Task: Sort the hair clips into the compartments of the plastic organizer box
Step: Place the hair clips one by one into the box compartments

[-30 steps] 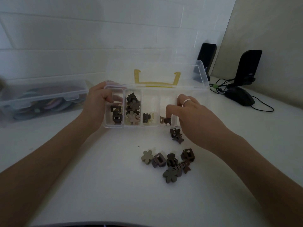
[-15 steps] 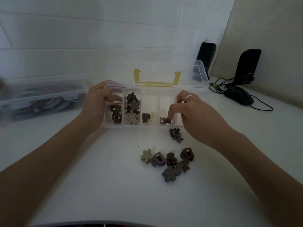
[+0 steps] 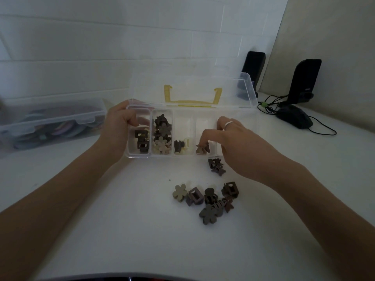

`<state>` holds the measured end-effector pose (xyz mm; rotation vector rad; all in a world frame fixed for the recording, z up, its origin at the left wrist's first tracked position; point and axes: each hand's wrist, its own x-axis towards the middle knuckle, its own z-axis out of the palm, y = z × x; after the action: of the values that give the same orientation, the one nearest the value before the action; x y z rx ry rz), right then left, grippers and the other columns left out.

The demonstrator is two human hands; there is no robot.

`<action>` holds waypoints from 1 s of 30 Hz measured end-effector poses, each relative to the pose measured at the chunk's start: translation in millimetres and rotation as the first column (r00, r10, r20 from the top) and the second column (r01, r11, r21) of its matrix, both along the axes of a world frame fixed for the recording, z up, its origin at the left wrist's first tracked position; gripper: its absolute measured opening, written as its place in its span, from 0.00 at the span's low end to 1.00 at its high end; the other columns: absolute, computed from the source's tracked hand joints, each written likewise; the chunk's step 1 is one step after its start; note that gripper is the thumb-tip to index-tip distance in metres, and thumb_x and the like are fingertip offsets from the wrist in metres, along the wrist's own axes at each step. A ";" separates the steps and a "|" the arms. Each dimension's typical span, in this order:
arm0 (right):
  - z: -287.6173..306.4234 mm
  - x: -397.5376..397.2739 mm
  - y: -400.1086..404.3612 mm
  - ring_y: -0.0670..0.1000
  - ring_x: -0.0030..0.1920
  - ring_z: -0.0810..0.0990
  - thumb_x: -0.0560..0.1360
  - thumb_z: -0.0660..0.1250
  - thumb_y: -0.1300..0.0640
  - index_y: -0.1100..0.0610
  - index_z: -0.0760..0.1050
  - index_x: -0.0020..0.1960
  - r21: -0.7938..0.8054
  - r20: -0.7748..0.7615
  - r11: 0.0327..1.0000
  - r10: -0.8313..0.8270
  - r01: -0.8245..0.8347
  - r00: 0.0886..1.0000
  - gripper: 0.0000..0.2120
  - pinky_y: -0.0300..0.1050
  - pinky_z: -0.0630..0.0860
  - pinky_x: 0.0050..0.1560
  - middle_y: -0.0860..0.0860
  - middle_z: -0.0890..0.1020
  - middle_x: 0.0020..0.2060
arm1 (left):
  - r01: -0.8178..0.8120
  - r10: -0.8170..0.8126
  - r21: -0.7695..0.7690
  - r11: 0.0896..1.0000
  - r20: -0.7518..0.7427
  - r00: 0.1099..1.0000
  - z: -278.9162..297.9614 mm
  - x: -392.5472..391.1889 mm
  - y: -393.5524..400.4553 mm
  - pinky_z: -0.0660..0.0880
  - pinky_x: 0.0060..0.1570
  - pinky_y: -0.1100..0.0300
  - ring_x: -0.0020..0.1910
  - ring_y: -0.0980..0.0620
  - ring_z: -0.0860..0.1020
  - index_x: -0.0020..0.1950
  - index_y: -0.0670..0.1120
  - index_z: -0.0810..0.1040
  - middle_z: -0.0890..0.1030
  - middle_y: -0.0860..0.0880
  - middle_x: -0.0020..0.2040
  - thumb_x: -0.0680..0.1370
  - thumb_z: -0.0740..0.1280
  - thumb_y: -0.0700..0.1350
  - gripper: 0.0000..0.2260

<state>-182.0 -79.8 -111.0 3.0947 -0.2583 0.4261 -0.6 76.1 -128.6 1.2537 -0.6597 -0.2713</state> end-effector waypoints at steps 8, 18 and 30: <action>1.7 1.4 -2.1 0.46 0.43 0.66 0.68 0.55 0.76 0.50 0.76 0.54 0.100 0.023 0.995 -0.030 0.027 0.999 0.26 0.44 0.71 0.39 0.47 0.67 0.45 | -0.013 0.013 0.007 1.000 0.001 1.000 0.7 -0.1 0.1 0.77 0.33 0.59 0.30 0.53 0.79 0.38 0.42 0.72 0.81 0.53 0.32 0.55 0.54 0.35 0.15; 3.3 1.1 -15.1 0.42 0.41 0.76 0.74 0.61 0.70 0.47 0.76 0.54 0.308 0.285 0.942 0.040 -0.131 0.958 0.19 0.33 0.70 0.41 0.46 0.77 0.42 | -0.008 0.008 -0.013 1.000 -0.028 1.000 1.1 -1.3 -0.8 0.77 0.30 0.61 0.27 0.54 0.78 0.34 0.44 0.75 0.80 0.53 0.30 0.56 0.54 0.35 0.14; 21.3 -5.7 -18.3 0.55 0.46 0.84 0.71 0.66 0.74 0.62 0.76 0.51 0.810 0.476 0.393 -0.008 -0.435 0.880 0.12 0.44 0.81 0.48 0.62 0.81 0.45 | -0.018 0.018 0.026 1.000 -0.017 1.000 -0.4 3.4 1.3 0.78 0.33 0.58 0.29 0.53 0.79 0.37 0.44 0.73 0.81 0.53 0.32 0.56 0.55 0.36 0.14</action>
<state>-187.8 -98.1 -89.8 4.0931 -0.0513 1.4149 2.7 77.4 -129.0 1.2798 -0.6319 -0.2755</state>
